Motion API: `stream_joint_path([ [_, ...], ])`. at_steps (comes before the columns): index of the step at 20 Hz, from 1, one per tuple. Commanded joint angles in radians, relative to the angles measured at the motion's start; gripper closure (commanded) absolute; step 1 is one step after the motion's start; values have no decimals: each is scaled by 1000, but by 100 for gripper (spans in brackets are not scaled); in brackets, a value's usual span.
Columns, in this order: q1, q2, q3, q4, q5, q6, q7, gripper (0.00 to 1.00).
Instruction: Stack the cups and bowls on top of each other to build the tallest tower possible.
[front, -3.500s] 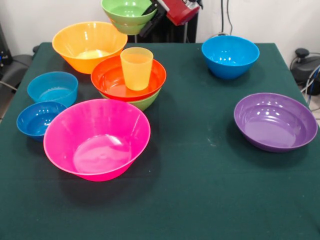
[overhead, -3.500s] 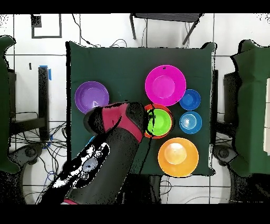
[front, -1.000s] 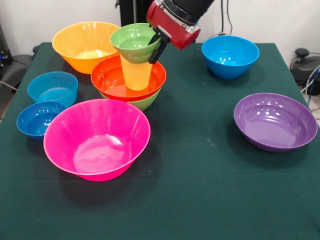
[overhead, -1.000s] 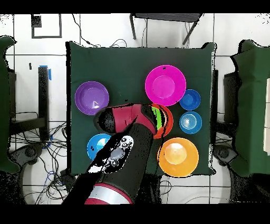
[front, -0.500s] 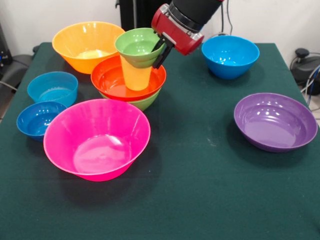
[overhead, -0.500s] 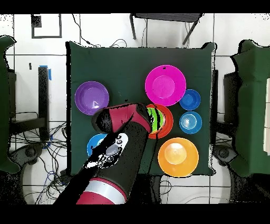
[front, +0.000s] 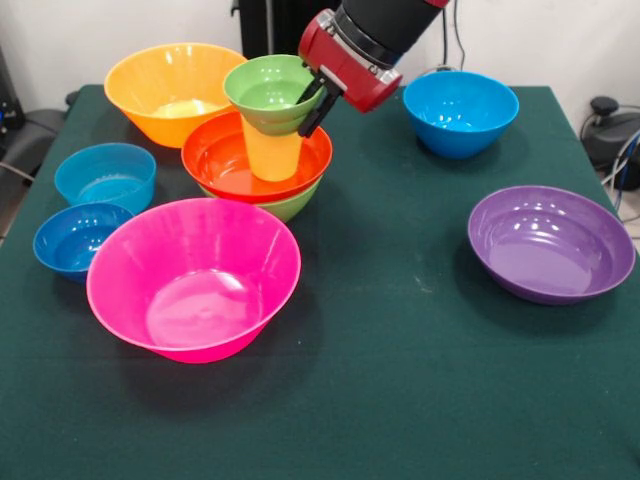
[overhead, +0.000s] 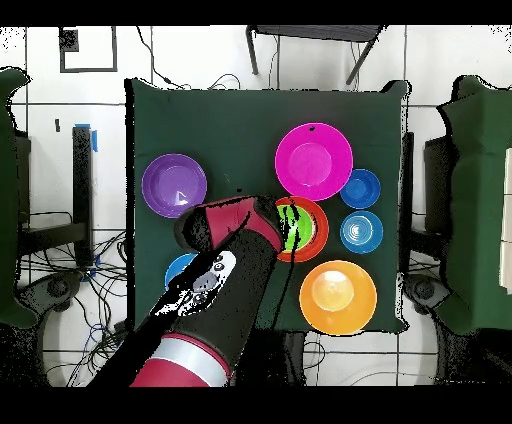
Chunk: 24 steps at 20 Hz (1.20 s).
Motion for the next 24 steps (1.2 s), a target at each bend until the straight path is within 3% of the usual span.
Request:
stream_joint_path([
  [1, 21, 26, 59, -20, -39, 16, 23, 100],
  [13, 27, -5, 90, 73, -30, 6, 4, 100],
  [18, 9, -33, 117, 103, -15, 76, -38, 100],
  [24, 2, -40, 120, 115, -33, 92, -74, 100],
])
